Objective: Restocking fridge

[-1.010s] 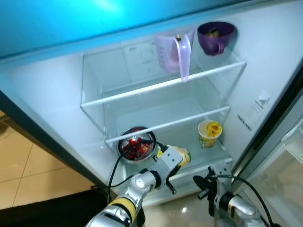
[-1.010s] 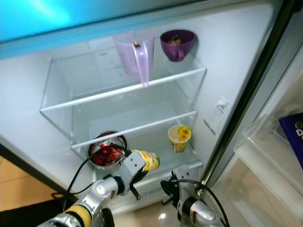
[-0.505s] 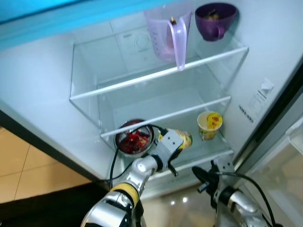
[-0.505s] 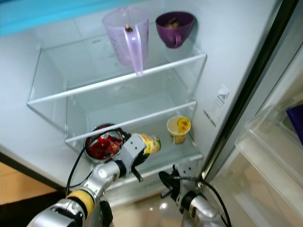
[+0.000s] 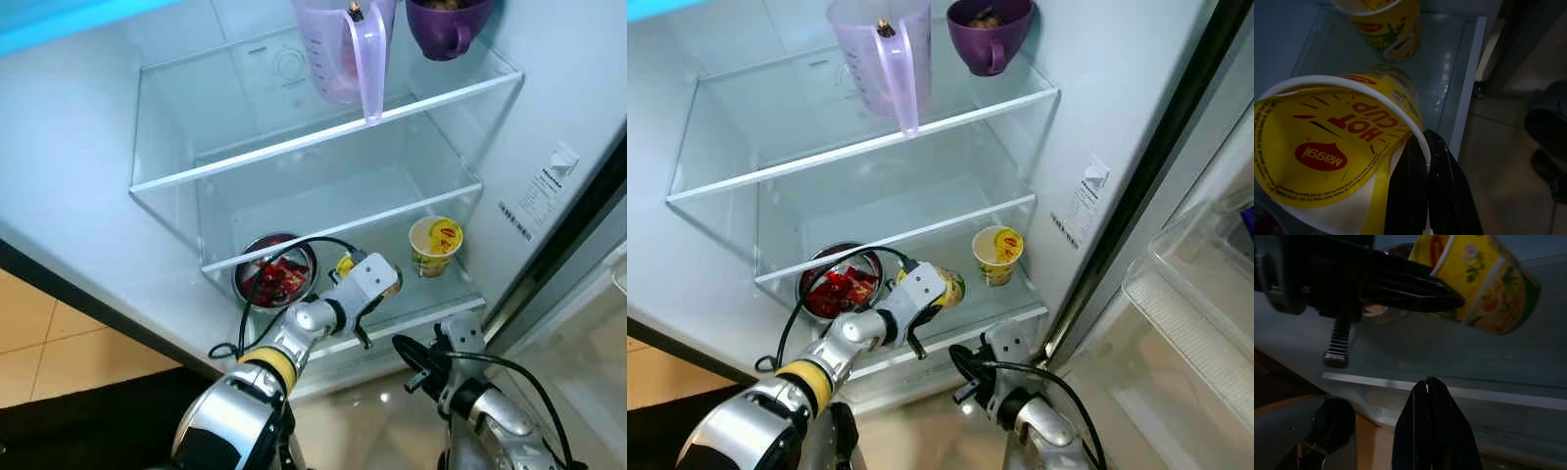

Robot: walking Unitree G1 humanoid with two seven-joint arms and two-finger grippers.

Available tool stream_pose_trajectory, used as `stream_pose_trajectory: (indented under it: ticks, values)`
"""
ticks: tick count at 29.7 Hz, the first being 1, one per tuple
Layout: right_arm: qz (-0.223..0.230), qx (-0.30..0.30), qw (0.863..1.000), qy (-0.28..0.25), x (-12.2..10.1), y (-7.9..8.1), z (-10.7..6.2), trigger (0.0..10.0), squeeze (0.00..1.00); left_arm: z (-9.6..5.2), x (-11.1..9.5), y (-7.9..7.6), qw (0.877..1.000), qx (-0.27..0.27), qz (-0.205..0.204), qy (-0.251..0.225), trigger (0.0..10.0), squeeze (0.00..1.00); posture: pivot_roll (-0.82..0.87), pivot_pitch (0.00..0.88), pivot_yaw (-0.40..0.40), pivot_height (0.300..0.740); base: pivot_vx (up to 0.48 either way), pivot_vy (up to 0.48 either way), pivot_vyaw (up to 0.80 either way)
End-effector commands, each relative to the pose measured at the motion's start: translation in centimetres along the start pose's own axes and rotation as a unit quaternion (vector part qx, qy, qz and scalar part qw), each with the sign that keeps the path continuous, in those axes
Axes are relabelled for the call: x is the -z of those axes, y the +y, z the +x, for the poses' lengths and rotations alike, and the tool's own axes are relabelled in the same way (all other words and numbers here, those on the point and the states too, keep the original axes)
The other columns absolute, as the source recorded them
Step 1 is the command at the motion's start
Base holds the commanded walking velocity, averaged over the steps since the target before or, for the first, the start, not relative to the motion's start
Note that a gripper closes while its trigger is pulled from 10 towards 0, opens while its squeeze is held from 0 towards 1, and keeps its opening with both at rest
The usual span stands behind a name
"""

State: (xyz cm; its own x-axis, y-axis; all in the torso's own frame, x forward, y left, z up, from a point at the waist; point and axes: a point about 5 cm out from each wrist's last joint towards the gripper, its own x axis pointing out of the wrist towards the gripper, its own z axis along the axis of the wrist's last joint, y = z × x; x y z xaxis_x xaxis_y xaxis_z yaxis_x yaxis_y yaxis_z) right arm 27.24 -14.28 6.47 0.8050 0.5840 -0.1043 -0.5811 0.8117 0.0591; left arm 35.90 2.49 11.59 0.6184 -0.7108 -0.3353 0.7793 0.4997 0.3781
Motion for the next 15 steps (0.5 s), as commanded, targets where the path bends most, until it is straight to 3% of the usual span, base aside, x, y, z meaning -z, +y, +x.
stream_pose_trajectory:
  ticks: [1,6,9,12,13,15]
  values:
    - [0.017,-0.008,1.000,0.011,0.7,0.9,-0.1,10.0,0.00,0.2,0.7,-0.8,0.999,0.017,0.019,0.026,10.0,0.00,-0.13,0.370,0.188,0.417,0.000,0.000,0.00]
    - [0.019,-0.003,1.000,0.015,0.7,1.1,-0.4,10.0,0.00,0.3,-0.1,-0.2,0.997,0.016,0.064,0.040,10.0,0.00,-0.13,0.380,0.192,0.417,0.000,0.000,0.00]
    - [0.020,-0.002,1.000,0.016,0.7,1.1,-0.4,10.0,0.00,0.3,-0.1,-0.1,0.997,0.017,0.068,0.041,10.0,0.00,-0.13,0.380,0.192,0.417,0.000,0.000,0.00]
    - [0.022,0.003,1.000,0.015,0.5,1.2,-0.7,10.0,0.00,0.4,-0.5,0.3,0.988,0.018,0.141,0.063,10.0,0.00,-0.14,0.392,0.203,0.417,0.000,0.000,0.00]
    - [0.022,0.003,1.000,0.015,0.5,1.2,-0.7,10.0,0.00,0.4,-0.5,0.3,0.988,0.018,0.141,0.063,10.0,0.00,-0.14,0.392,0.203,0.417,0.000,0.000,0.00]
    - [0.024,0.007,1.000,0.013,0.3,1.4,-0.8,10.0,0.00,0.3,-0.8,0.8,0.981,0.012,0.180,0.074,10.0,0.00,-0.14,0.397,0.206,0.417,0.000,0.000,0.00]
